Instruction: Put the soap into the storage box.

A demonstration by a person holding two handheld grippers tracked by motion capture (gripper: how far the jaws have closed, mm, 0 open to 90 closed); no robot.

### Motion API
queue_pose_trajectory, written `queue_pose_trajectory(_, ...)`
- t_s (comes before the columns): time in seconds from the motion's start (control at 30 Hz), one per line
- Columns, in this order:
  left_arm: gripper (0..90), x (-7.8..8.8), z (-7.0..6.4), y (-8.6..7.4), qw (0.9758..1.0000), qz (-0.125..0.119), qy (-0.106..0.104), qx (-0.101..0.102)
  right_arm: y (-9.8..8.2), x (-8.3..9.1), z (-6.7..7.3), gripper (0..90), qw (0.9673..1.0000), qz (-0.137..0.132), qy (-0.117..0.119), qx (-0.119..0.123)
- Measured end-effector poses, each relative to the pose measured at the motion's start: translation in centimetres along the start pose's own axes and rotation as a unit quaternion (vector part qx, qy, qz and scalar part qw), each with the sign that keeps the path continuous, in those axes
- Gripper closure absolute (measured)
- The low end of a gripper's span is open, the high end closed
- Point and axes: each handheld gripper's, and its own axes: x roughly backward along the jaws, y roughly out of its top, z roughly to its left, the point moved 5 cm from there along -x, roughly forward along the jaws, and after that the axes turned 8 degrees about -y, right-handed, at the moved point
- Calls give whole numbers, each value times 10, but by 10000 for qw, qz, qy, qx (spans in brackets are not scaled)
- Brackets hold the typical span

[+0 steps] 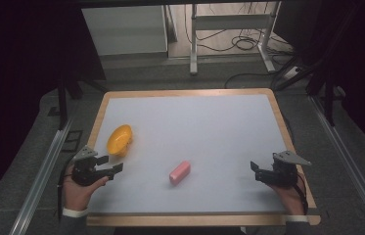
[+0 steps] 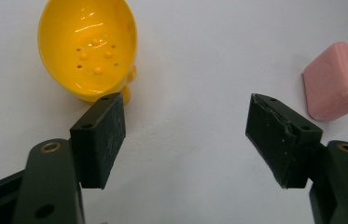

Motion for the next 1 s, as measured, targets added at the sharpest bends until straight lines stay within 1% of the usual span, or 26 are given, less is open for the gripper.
queue_pose_trajectory(0.1,289,-1,-1,-1,10000,46,17,-15,0,1,-1,96,10000,29,19,-93)
queue_pose_trajectory(0.13,289,-1,-4,-1,10000,57,24,-59,0,2,-1,96,9999,24,48,-106)
queue_pose_trajectory(0.27,291,0,-8,-1,9999,52,65,-64,1,2,-2,97,9999,13,69,-146)
queue_pose_trajectory(0.3,291,-2,-9,-2,9999,85,67,-75,1,2,-3,97,9998,28,79,-153)
queue_pose_trajectory(0.37,288,-6,-12,-3,9998,176,111,-45,1,1,-4,98,9999,27,73,-126)
queue_pose_trajectory(0.47,285,-8,-16,-3,9998,176,129,0,1,1,-5,100,9999,51,63,-96)
queue_pose_trajectory(0.5,285,-8,-18,-2,9998,166,101,5,2,0,-6,101,10000,44,50,-74)
queue_pose_trajectory(0.53,285,-8,-20,-2,9997,211,142,6,2,1,-7,102,10000,38,66,-64)
queue_pose_trajectory(0.6,286,-7,-20,-2,9996,222,151,9,2,1,-7,102,9999,41,79,-58)
queue_pose_trajectory(0.67,288,-6,-20,0,9996,222,183,-1,0,1,-8,102,10000,63,70,5)
queue_pose_trajectory(0.8,294,-5,-22,4,9997,193,164,16,-1,1,-8,102,9999,97,0,53)
queue_pose_trajectory(0.9,295,-7,-24,8,9996,228,162,-6,-1,1,-7,102,9999,97,-32,100)
queue_pose_trajectory(1.0,295,-9,-27,14,9995,260,148,-76,-2,1,-7,101,9998,129,-48,147)
